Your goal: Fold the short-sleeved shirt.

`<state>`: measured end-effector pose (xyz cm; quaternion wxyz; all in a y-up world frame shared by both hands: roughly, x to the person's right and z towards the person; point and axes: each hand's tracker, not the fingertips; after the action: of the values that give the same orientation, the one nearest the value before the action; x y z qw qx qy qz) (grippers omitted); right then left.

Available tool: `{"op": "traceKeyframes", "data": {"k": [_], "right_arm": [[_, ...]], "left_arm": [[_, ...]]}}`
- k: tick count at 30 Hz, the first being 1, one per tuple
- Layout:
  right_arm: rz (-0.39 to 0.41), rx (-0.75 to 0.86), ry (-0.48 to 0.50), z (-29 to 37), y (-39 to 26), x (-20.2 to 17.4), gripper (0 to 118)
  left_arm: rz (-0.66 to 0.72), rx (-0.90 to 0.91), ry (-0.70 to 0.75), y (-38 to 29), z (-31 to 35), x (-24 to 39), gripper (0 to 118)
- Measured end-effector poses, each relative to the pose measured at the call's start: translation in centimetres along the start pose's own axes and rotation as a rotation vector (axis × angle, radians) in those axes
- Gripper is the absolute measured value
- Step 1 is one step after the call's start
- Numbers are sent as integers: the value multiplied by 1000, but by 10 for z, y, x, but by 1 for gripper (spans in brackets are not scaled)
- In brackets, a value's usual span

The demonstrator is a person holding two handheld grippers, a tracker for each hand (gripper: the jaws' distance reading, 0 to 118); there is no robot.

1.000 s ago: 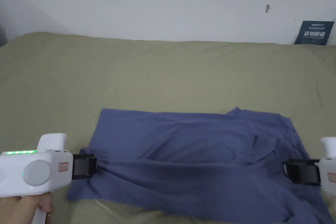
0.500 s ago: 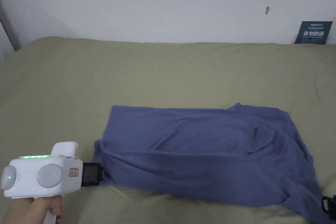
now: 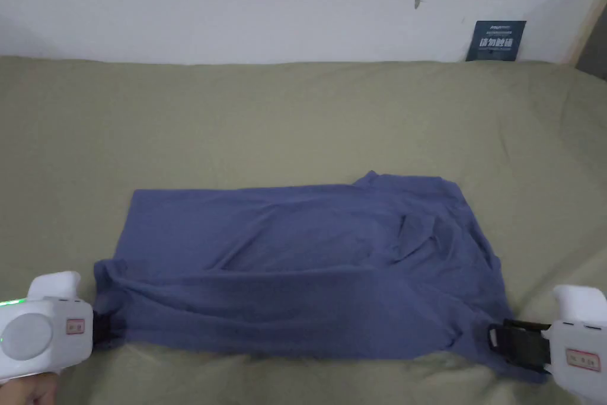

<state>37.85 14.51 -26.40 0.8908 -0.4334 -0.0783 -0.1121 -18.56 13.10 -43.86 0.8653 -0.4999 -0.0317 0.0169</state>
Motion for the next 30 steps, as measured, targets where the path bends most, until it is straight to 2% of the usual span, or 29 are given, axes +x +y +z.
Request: {"op": "traceKeyframes", "data": {"k": [1, 2, 3, 6, 7, 8, 10, 11, 13, 22, 30], "right_arm": [[6, -20, -4, -3, 0, -4, 99], [10, 13, 33, -5, -5, -6, 118], [40, 8, 15, -10, -5, -5, 113], [50, -57, -5, -26, 4, -15, 113], [64, -82, -15, -33, 5, -15, 110], [79, -106, -14, -38, 5, -14, 99], [91, -101, -30, -39, 6, -9, 25], [99, -95, -14, -37, 6, -6, 8], [97, -98, 10, -31, 9, -6, 6], [201, -46, 30, 17, 5, -11, 6], [253, -63, 56, 58, -43, -13, 6]], "left_arm": [[-11, -1, 4, 0, -1, 1, 8], [-9, -3, 3, -1, -2, 1, 8], [-6, -2, 3, 0, -2, 1, 8], [-6, -3, 1, 0, -2, 1, 8], [-5, -5, -1, 1, -2, 1, 8], [-5, -6, -2, 1, -2, 1, 8], [-9, -8, -3, 2, -1, 1, 8], [-12, -10, -5, 3, -2, 0, 8], [-19, -7, -1, 4, 1, 0, 8], [-61, 8, 22, -1, 32, 0, 7], [-70, 6, 25, -54, 75, -21, 7]]}}
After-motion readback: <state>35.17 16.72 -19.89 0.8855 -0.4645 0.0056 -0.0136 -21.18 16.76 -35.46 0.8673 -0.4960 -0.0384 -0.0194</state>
